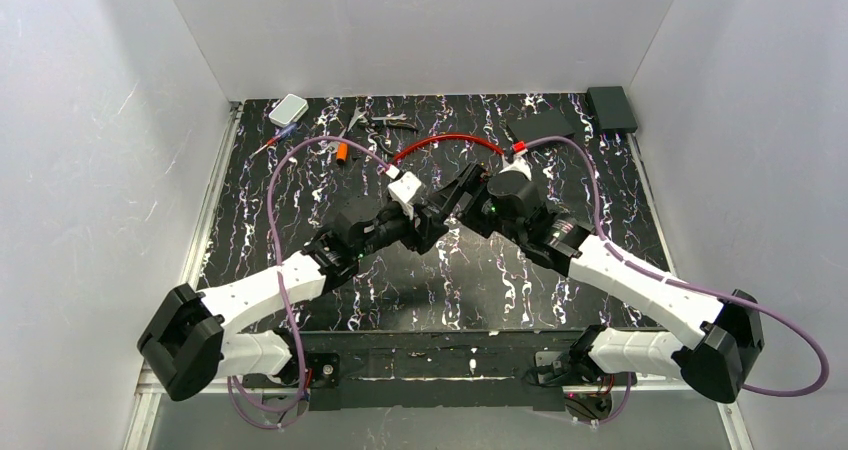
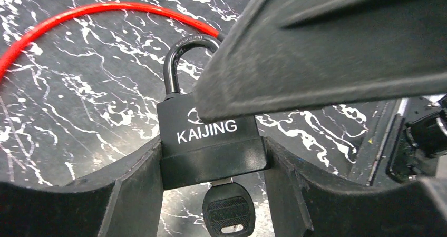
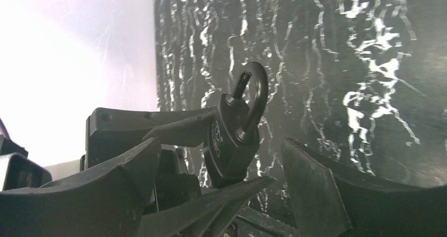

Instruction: Unlock with the key

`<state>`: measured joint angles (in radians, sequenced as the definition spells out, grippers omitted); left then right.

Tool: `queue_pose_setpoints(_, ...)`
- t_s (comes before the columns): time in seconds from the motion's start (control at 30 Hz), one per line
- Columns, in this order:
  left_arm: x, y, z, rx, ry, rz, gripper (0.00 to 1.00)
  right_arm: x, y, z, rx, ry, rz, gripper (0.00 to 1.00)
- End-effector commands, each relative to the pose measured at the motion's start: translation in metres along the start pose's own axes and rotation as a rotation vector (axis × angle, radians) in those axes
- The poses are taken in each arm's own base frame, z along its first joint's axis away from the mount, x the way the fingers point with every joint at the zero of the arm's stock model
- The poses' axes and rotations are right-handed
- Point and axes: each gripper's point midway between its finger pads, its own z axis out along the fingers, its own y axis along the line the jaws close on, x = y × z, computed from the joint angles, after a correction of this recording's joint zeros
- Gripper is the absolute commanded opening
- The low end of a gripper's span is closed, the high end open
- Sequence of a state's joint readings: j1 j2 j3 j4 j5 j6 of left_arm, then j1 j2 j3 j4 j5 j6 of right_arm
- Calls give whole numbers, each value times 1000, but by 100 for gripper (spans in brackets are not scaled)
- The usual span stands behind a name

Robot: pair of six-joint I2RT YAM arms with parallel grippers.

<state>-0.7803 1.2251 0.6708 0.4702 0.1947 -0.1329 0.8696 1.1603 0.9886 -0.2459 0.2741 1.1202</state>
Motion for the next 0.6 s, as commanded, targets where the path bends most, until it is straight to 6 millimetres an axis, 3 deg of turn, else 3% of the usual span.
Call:
queue_pose_setpoints(0.0,-55,8,-14,-92,-190,183,0,-2,42,-4,-230,-4,10,90)
queue_pose_setpoints(0.3,-70,12,-26,-134,-264,197,0,2,55,10,-269,16,28,67)
queue_pose_setpoints(0.57,-76,10,-31,-132,-292,196,0,-3,47,18,-264,-41,27,58)
